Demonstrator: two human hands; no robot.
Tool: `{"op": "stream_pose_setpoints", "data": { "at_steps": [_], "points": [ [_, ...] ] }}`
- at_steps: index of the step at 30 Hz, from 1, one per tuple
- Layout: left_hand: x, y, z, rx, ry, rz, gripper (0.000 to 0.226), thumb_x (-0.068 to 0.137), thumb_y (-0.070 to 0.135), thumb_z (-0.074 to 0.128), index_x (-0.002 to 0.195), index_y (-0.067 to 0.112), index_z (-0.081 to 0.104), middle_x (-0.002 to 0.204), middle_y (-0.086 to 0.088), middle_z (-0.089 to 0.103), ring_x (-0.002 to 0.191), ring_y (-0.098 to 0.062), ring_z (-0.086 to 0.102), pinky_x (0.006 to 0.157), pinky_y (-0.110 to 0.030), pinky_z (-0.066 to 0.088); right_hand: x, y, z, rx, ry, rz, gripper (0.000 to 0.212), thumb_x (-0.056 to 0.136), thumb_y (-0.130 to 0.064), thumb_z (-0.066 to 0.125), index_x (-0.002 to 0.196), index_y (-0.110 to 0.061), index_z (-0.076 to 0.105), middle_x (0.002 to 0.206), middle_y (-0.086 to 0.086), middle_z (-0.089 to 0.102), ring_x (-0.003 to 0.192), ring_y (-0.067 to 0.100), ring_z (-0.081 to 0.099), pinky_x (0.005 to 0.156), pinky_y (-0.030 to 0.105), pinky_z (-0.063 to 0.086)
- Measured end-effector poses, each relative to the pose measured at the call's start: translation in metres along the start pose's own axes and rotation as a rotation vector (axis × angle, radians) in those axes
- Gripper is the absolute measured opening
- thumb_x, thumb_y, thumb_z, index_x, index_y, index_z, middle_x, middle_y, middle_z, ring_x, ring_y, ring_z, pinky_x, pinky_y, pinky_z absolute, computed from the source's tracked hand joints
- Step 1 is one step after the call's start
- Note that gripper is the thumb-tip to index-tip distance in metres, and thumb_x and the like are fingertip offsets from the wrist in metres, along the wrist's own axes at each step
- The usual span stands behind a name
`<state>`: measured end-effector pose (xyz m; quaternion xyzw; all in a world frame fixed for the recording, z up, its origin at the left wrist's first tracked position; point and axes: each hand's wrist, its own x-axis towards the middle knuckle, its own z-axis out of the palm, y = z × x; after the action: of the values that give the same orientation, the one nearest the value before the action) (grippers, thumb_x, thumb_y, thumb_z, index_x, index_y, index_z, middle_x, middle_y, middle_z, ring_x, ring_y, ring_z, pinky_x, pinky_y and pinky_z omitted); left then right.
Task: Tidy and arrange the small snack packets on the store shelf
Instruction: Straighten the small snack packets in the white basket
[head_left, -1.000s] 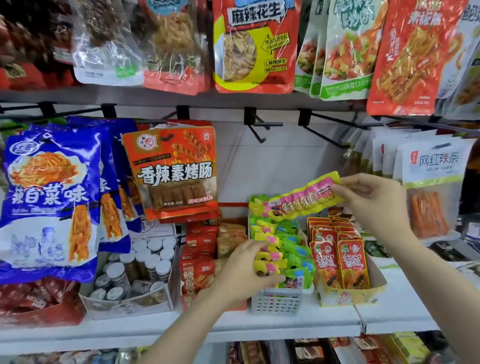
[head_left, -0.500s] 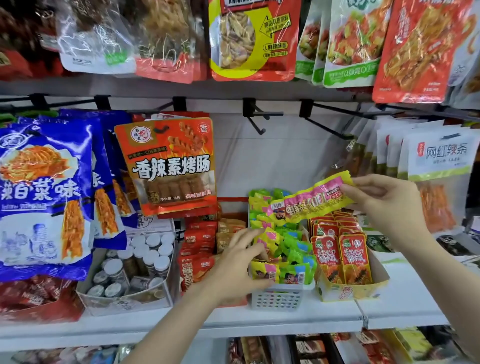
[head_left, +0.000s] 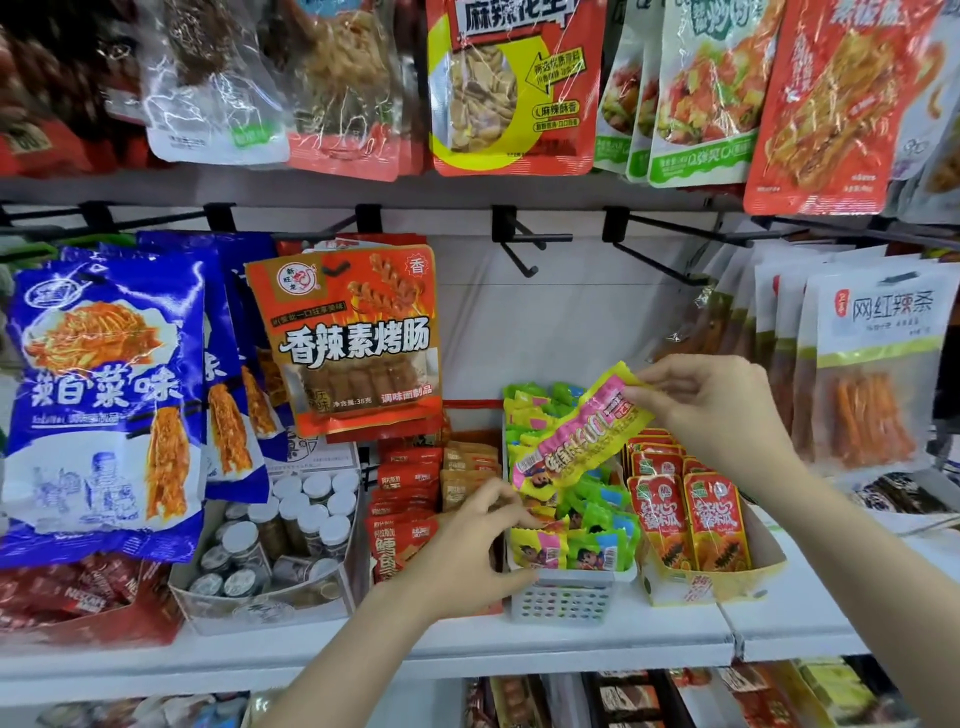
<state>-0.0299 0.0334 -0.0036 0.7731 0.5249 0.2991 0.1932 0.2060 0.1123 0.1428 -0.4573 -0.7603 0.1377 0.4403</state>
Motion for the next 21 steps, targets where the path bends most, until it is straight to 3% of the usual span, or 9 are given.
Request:
{"op": "stream_pose_setpoints", "data": {
  "at_steps": [4,9,11,14,18,21],
  "points": [
    [-0.007,0.0,0.005,-0.052,0.052,-0.022,0.046,0.084,0.043,0.071,0.127,0.032,0.062,0.126,0.022,0.039,0.124,0.004,0.044,0.103,-0.017,0.039,0.008,-0.003,0.002,-0.083,-0.025,-0.048,0.009,0.078,-0.026,0.081,0.086,-0.021,0.078,0.075,-0.012,0.071,0.075,-0.006,0.066,0.076,0.016,0.053],
    [-0.01,0.004,0.01,-0.065,0.1,-0.022,0.045,0.086,0.038,0.07,0.13,0.029,0.062,0.129,0.021,0.043,0.122,0.004,0.047,0.102,-0.025,0.042,0.01,0.009,0.004,-0.135,-0.047,-0.011,0.011,0.077,-0.023,0.082,0.085,-0.017,0.079,0.078,-0.004,0.074,0.072,0.001,0.067,0.082,0.026,0.056],
    [-0.01,0.005,0.01,-0.069,0.111,-0.017,0.044,0.087,0.037,0.07,0.13,0.028,0.062,0.13,0.02,0.042,0.123,0.005,0.046,0.103,-0.025,0.041,0.006,0.01,0.014,-0.165,-0.085,-0.027,0.012,0.076,-0.025,0.083,0.085,-0.018,0.079,0.08,-0.004,0.076,0.073,0.003,0.069,0.083,0.024,0.055],
    [-0.01,0.005,0.01,-0.084,0.112,-0.015,0.044,0.087,0.036,0.07,0.129,0.027,0.063,0.132,0.021,0.041,0.128,0.006,0.042,0.106,-0.024,0.039,0.0,0.005,0.044,-0.233,-0.204,-0.099,0.013,0.076,-0.029,0.082,0.086,-0.022,0.08,0.085,-0.005,0.077,0.071,0.004,0.067,0.083,0.023,0.053],
    [-0.008,0.004,0.01,-0.066,0.12,-0.005,0.045,0.086,0.04,0.069,0.129,0.026,0.063,0.13,0.02,0.042,0.126,0.003,0.045,0.105,-0.024,0.04,-0.012,-0.002,0.088,-0.382,-0.517,-0.111,0.014,0.082,-0.035,0.075,0.095,-0.031,0.078,0.098,-0.005,0.075,0.091,0.011,0.067,0.084,0.028,0.052],
    [-0.009,0.004,0.012,-0.082,0.145,-0.006,0.046,0.085,0.044,0.069,0.128,0.028,0.063,0.13,0.022,0.04,0.126,0.004,0.044,0.103,-0.02,0.04,-0.013,0.001,0.093,-0.378,-0.614,-0.03,0.02,0.08,-0.031,0.079,0.099,-0.025,0.079,0.097,-0.003,0.076,0.09,0.012,0.068,0.083,0.025,0.053]
  ]
}}
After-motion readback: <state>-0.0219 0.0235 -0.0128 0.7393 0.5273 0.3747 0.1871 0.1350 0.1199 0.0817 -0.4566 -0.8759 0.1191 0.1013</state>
